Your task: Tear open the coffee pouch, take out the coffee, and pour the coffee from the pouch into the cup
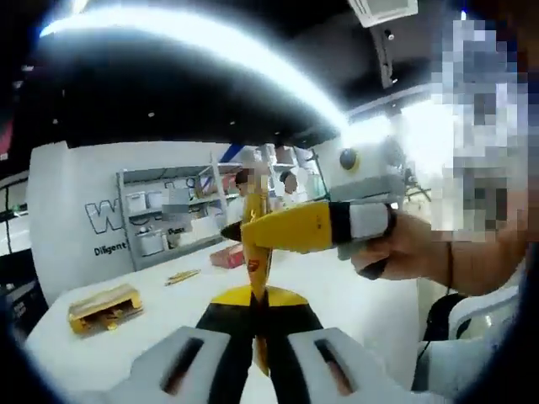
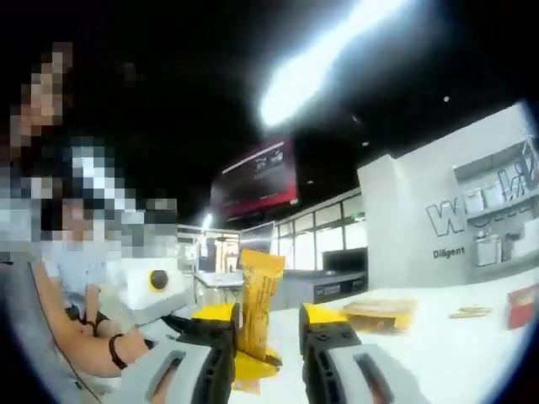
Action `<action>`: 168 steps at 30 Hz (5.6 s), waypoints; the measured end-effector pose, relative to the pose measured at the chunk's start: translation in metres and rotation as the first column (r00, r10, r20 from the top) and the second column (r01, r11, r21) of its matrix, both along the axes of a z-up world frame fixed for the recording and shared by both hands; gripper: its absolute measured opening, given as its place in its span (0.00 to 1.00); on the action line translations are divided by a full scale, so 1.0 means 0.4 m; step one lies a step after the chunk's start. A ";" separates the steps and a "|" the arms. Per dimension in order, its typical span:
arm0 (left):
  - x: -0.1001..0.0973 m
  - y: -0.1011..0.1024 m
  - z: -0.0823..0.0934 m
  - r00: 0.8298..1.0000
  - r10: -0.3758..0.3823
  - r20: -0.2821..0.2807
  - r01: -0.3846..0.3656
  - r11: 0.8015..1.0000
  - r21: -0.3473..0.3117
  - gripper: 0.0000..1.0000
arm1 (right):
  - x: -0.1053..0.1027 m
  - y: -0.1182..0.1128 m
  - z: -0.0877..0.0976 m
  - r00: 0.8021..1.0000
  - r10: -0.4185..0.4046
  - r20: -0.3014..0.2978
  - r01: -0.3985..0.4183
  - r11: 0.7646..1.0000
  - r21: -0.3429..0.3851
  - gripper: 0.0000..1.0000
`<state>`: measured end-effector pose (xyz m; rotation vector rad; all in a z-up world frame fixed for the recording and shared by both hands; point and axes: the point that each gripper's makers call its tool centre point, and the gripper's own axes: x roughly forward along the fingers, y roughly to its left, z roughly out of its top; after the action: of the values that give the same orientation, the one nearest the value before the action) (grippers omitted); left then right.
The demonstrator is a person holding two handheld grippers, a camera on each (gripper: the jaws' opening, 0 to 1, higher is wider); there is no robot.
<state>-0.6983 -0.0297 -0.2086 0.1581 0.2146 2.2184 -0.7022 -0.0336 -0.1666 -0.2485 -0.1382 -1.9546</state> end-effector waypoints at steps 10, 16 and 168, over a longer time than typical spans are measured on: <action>0.087 0.028 -0.004 0.871 -0.439 0.220 0.408 0.897 0.172 0.05 | 0.058 0.018 0.049 0.943 0.334 0.004 -0.332 0.937 -0.106 0.16; 0.108 0.031 -0.014 0.794 -0.543 0.274 0.492 0.838 0.235 0.05 | 0.067 0.010 0.049 0.929 0.370 0.011 -0.367 0.924 -0.110 0.11; 0.095 0.036 -0.011 0.888 -0.435 0.147 0.399 0.889 0.224 0.13 | 0.130 -0.040 0.004 0.944 0.323 0.067 -0.325 0.946 0.019 0.04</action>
<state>-0.6604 -0.0151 -0.2131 0.0806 -0.1303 1.8014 -0.6500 -0.0497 -0.1651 -0.1338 -0.1793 -1.6357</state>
